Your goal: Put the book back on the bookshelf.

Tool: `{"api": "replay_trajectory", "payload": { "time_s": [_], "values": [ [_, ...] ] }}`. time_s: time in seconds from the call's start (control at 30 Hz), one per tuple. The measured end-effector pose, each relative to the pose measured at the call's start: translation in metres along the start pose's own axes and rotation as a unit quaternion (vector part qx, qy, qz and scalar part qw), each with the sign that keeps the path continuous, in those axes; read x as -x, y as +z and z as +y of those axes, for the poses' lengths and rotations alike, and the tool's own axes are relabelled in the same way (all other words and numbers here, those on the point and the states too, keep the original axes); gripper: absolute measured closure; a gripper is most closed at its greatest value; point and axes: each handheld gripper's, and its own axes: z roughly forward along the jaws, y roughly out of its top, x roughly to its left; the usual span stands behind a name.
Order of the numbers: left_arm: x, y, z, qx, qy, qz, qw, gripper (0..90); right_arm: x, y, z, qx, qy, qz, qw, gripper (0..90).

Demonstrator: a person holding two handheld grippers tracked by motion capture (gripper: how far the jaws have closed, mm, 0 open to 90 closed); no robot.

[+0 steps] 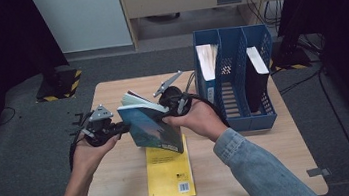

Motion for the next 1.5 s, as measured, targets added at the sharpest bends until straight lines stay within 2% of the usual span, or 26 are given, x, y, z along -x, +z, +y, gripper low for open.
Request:
{"api": "replay_trajectory", "payload": {
  "time_s": [0.03,0.07,0.1,0.13,0.17,0.2,0.23,0.3,0.37,0.47,0.5,0.53,0.6,0.63,0.73,0.77,0.87,0.93,0.97,1.0,1.03,1.1,1.13,1.3,1.4,1.5],
  "values": [
    [-0.001,0.0,-0.002,0.003,-0.007,0.011,0.9999,64.8,0.0,0.0,0.0,0.0,-0.001,0.001,1.0,71.3],
    [-0.001,0.0,-0.002,0.003,-0.007,0.011,0.9999,56.1,0.0,0.0,0.0,0.002,-0.002,-0.003,1.0,71.7],
    [-0.005,0.001,-0.011,0.007,-0.02,0.021,0.9995,49.6,0.0,0.0,0.0,0.003,-0.002,-0.006,1.0,72.1],
    [-0.005,0.001,-0.011,0.007,-0.02,0.021,0.9995,45.7,0.0,-0.001,0.0,0.003,-0.001,-0.008,1.0,72.3],
    [-0.008,0.003,-0.024,0.008,-0.038,0.032,0.9987,40.5,0.001,-0.001,0.0,0.002,0.001,-0.008,1.0,72.4],
    [-0.008,0.003,-0.024,0.008,-0.038,0.032,0.9987,34.0,0.001,-0.001,0.0,0.002,0.001,-0.008,1.0,72.4],
    [-0.009,0.005,-0.032,0.002,-0.041,0.043,0.9982,34.0,0.002,-0.001,0.0,0.002,0.004,-0.006,1.0,72.5],
    [-0.015,0.014,-0.061,-0.015,-0.05,0.082,0.9952,24.2,0.005,-0.001,0.0,0.005,0.008,-0.005,0.9999,72.7],
    [-0.019,0.023,-0.081,-0.023,-0.073,0.089,0.9931,19.6,0.005,0.0,0.001,0.007,0.01,-0.006,0.9999,72.9],
    [-0.024,0.035,-0.105,-0.045,-0.092,0.094,0.9902,15.0,0.007,0.0,0.001,0.011,0.02,-0.01,0.9997,73.1],
    [-0.024,0.035,-0.105,-0.045,-0.092,0.094,0.9902,14.0,0.007,0.0,0.001,0.011,0.02,-0.01,0.9997,73.1],
    [-0.025,0.038,-0.111,-0.058,-0.1,0.093,0.989,12.2,0.009,0.0,0.001,0.016,0.025,-0.014,0.9995,73.2],
    [-0.026,0.039,-0.112,-0.067,-0.096,0.095,0.9885,8.3,0.011,0.001,0.001,0.022,0.03,-0.016,0.9992,73.2],
    [-0.026,0.039,-0.112,-0.067,-0.096,0.095,0.9885,7.3,0.011,0.001,0.001,0.022,0.03,-0.016,0.9992,73.2],
    [-0.03,0.045,-0.119,-0.081,-0.101,0.089,0.9876,4.8,0.014,0.001,0.0,0.027,0.051,-0.018,0.9982,73.3],
    [-0.033,0.047,-0.123,-0.095,-0.101,0.085,0.9867,5.0,0.015,0.0,0.001,0.026,0.057,-0.019,0.9979,73.3],
    [-0.035,0.047,-0.127,-0.1,-0.1,0.083,0.9865,5.1,0.019,0.001,0.001,0.028,0.073,-0.017,0.9968,73.4],
    [-0.035,0.048,-0.129,-0.103,-0.102,0.079,0.9863,4.8,0.022,0.001,0.002,0.03,0.093,-0.016,0.995,73.4],
    [-0.035,0.048,-0.129,-0.103,-0.102,0.079,0.9863,4.8,0.022,0.001,0.002,0.03,0.093,-0.016,0.995,73.4],
    [-0.035,0.05,-0.129,-0.105,-0.104,0.078,0.9859,4.9,0.026,0.001,0.003,0.033,0.112,-0.013,0.9931,73.5],
    [-0.035,0.051,-0.13,-0.107,-0.104,0.077,0.9858,4.9,0.026,0.001,0.003,0.033,0.112,-0.013,0.9931,73.5],
    [-0.034,0.053,-0.13,-0.116,-0.095,0.073,0.986,4.8,0.03,0.001,0.004,0.038,0.133,-0.005,0.9904,73.4],
    [-0.034,0.053,-0.131,-0.113,-0.098,0.071,0.9862,4.8,0.031,0.001,0.005,0.041,0.139,-0.003,0.9895,73.5],
    [-0.035,0.056,-0.133,-0.116,-0.104,0.069,0.9854,4.8,0.032,-0.003,0.007,0.044,0.144,0.001,0.9886,73.4],
    [-0.034,0.058,-0.134,-0.125,-0.095,0.071,0.9851,4.7,0.03,-0.009,0.008,0.049,0.146,0.004,0.988,73.4],
    [-0.032,0.061,-0.134,-0.122,-0.094,0.068,0.9857,4.3,0.028,-0.013,0.007,0.05,0.143,0.005,0.9884,73.4]
  ]
}}
